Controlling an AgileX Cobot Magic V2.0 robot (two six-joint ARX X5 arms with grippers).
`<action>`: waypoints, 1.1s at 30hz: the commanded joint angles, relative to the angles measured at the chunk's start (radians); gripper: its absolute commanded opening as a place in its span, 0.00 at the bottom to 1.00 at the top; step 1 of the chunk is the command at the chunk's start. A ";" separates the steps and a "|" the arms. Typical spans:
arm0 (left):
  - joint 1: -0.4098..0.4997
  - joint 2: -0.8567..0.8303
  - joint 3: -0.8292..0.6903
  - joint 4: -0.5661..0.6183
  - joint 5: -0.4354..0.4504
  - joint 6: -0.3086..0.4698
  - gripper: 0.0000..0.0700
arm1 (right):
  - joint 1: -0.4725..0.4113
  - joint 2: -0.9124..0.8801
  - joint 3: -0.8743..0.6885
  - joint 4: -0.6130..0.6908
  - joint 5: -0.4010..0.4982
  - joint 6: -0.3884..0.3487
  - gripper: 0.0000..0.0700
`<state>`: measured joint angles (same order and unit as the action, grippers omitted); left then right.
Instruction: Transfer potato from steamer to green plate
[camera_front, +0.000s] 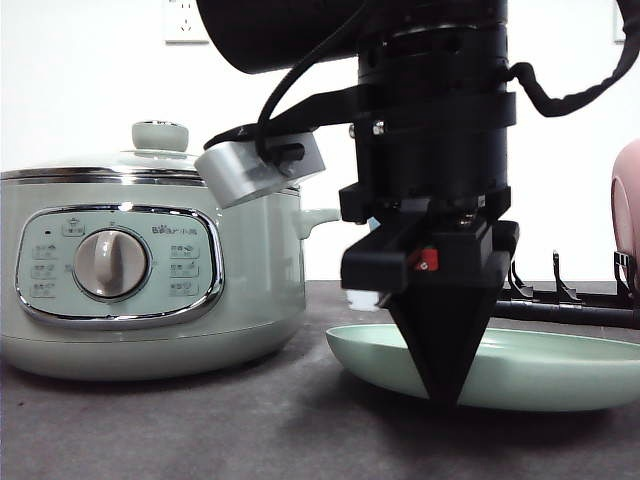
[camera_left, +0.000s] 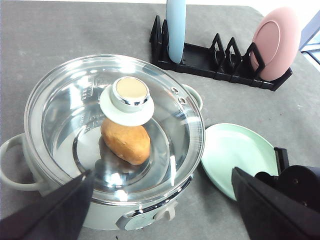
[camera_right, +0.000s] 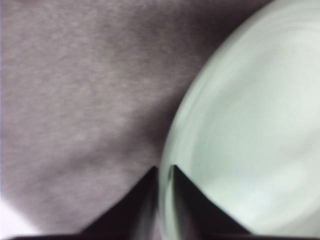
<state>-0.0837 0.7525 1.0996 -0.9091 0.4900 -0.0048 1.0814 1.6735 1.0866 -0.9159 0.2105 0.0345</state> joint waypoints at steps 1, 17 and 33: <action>-0.003 0.006 0.023 0.009 0.005 0.016 0.80 | 0.007 0.025 0.005 -0.002 0.000 0.015 0.47; -0.003 0.006 0.023 0.009 0.005 0.016 0.79 | -0.021 -0.163 0.042 -0.002 0.053 0.012 0.57; -0.003 0.006 0.023 0.009 0.005 0.015 0.79 | -0.297 -0.520 0.120 0.149 -0.407 0.011 0.57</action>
<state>-0.0837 0.7525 1.0996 -0.9092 0.4897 -0.0048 0.7857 1.1459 1.1851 -0.7754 -0.1403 0.0414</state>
